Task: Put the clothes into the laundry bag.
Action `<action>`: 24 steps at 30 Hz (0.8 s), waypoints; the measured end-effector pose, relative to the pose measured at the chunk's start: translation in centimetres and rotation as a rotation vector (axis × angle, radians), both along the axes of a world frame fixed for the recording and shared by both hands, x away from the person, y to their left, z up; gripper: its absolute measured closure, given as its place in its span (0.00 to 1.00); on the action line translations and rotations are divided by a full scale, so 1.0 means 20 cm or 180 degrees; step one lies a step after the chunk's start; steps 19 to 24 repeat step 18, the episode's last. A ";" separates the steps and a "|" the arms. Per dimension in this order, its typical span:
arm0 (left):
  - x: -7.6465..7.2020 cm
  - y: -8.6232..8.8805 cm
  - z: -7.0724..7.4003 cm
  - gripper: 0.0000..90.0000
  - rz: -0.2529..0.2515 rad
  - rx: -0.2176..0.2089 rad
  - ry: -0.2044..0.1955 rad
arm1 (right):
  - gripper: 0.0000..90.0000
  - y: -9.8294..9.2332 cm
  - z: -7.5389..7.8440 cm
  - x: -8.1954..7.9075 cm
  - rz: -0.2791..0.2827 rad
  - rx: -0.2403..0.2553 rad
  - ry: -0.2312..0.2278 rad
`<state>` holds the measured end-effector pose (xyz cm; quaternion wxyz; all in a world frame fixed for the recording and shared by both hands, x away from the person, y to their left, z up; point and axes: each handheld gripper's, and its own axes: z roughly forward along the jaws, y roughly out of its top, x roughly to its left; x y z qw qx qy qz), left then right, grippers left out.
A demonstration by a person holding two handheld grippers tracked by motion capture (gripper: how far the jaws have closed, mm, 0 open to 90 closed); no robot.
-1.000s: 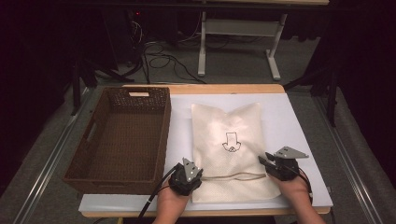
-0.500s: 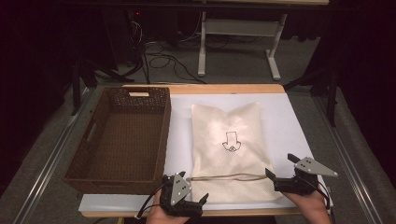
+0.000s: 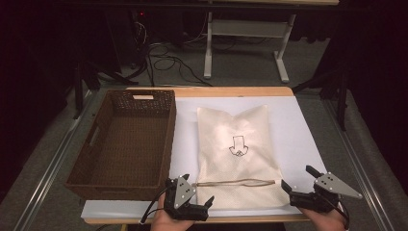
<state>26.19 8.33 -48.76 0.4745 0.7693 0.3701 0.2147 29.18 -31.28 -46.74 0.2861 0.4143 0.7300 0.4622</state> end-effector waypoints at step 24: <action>0.01 0.00 -0.02 0.00 0.0024 0.0049 0.0030 | 0.00 -0.03 -0.01 0.01 -0.0029 0.0009 -0.0003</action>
